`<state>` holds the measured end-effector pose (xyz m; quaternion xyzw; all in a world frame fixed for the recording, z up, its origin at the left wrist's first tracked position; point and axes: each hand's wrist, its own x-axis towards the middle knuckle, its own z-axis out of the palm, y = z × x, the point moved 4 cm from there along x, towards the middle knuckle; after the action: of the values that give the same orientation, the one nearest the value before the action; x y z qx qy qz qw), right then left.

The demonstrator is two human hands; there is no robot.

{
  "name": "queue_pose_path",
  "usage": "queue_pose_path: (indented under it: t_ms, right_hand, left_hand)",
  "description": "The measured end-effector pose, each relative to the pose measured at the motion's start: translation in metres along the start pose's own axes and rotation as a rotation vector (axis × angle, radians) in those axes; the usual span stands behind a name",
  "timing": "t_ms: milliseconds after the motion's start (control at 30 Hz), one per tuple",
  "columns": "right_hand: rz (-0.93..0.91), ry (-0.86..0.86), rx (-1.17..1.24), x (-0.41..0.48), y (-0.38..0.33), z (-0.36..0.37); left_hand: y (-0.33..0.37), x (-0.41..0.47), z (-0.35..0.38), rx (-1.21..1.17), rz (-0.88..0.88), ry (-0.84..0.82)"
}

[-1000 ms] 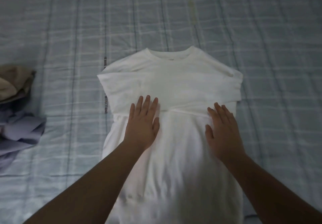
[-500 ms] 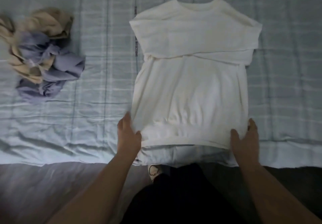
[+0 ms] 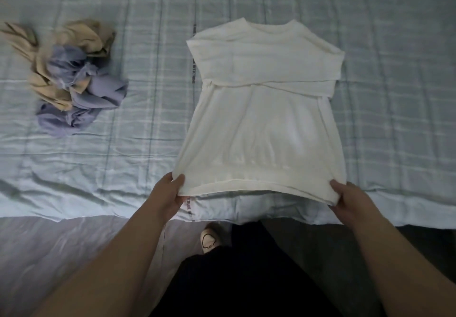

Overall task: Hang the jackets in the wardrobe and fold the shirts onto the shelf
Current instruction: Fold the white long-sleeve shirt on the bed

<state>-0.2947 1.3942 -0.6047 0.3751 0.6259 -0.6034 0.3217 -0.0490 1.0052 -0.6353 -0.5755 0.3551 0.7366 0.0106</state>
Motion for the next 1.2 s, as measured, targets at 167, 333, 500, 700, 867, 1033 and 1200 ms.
queue_pose_path:
  t_ms: [167,333,500,700,867,1033,1200]
  right_hand:
    - [0.043,0.049,-0.033,-0.022,0.020,-0.026]
    - [0.094,0.111,-0.080,-0.041,0.050,-0.046]
    - [-0.063,0.085,-0.169,-0.052,0.039,-0.027]
    - [-0.216,0.085,0.003,-0.049,-0.020,0.014]
    - [-0.246,-0.042,0.106,-0.040,-0.093,0.061]
    - [-0.227,-0.120,0.293,0.000,-0.161,0.098]
    - [-0.223,-0.063,0.362,0.048,-0.221,0.124]
  left_hand:
    - [-0.024,-0.021,-0.020,0.032,-0.046,0.006]
    - [-0.060,-0.050,-0.031,0.055,-0.113,0.034]
    - [-0.045,-0.053,-0.021,0.123,0.015,0.051]
    - [0.023,-0.050,0.013,0.061,0.194,-0.030]
    - [0.091,-0.025,0.059,-0.005,0.229,-0.078]
    - [0.171,0.013,0.117,-0.090,0.258,-0.139]
    - [0.234,0.058,0.178,-0.203,0.265,-0.120]
